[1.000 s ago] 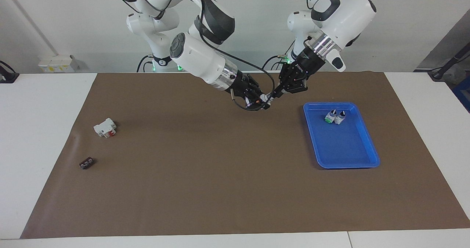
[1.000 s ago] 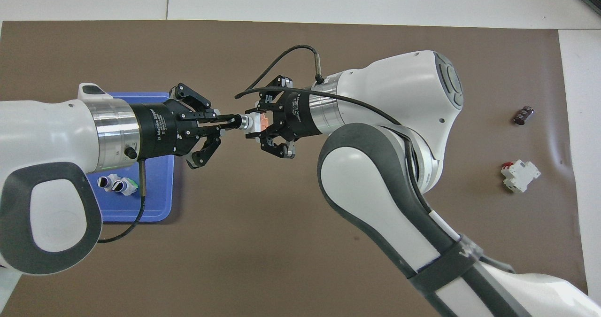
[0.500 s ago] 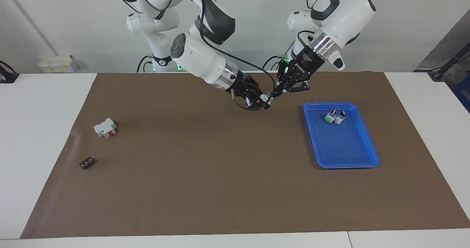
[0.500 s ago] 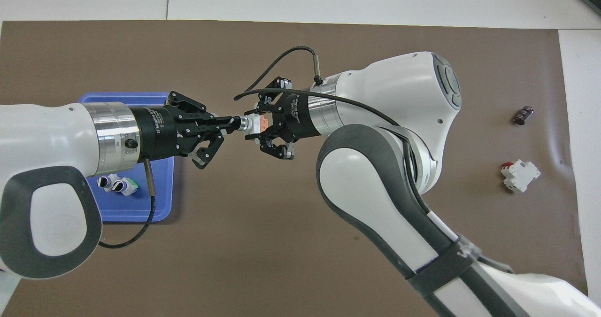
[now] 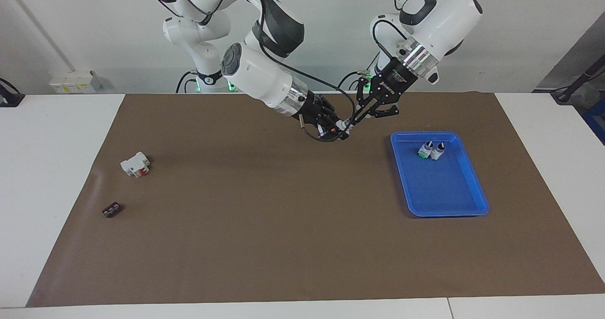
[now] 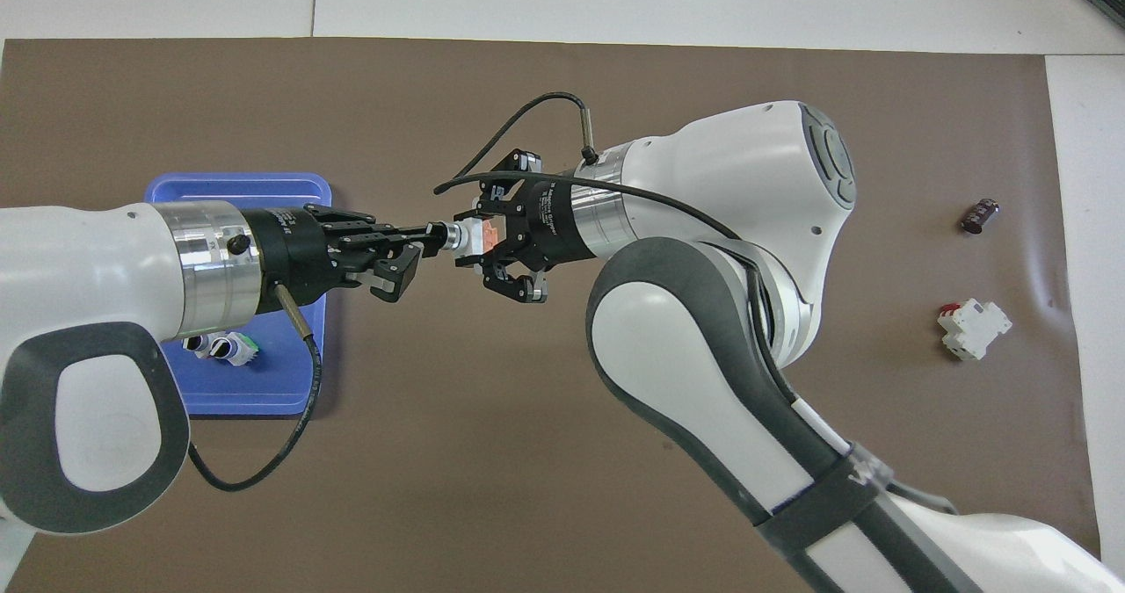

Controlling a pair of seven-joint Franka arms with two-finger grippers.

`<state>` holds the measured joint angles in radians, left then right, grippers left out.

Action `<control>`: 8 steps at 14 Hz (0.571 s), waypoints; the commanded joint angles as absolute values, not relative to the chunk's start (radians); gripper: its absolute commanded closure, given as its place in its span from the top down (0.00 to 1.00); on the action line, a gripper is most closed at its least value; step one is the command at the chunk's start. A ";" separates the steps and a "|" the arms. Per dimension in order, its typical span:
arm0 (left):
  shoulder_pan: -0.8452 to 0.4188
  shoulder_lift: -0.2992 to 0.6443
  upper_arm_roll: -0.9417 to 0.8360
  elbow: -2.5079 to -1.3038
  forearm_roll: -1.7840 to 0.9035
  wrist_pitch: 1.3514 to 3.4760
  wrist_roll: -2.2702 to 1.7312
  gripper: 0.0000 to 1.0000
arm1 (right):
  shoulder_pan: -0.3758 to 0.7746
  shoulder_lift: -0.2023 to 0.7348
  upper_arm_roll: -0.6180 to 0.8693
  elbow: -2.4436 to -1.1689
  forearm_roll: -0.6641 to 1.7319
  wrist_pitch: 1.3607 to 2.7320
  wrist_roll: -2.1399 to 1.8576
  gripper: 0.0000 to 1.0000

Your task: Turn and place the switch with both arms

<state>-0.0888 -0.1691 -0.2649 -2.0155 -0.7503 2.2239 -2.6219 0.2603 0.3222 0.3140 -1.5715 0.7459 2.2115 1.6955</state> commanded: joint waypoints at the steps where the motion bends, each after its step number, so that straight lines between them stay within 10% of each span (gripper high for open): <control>1: -0.072 -0.186 -0.256 -2.082 -0.712 2.243 -2.773 0.00 | 0.252 0.282 0.321 -1.571 0.762 2.210 1.710 0.00; 8: -0.064 -0.186 -0.258 -2.086 -0.684 2.246 -2.798 0.00 | 0.252 0.282 0.321 -1.571 0.762 2.212 1.710 0.00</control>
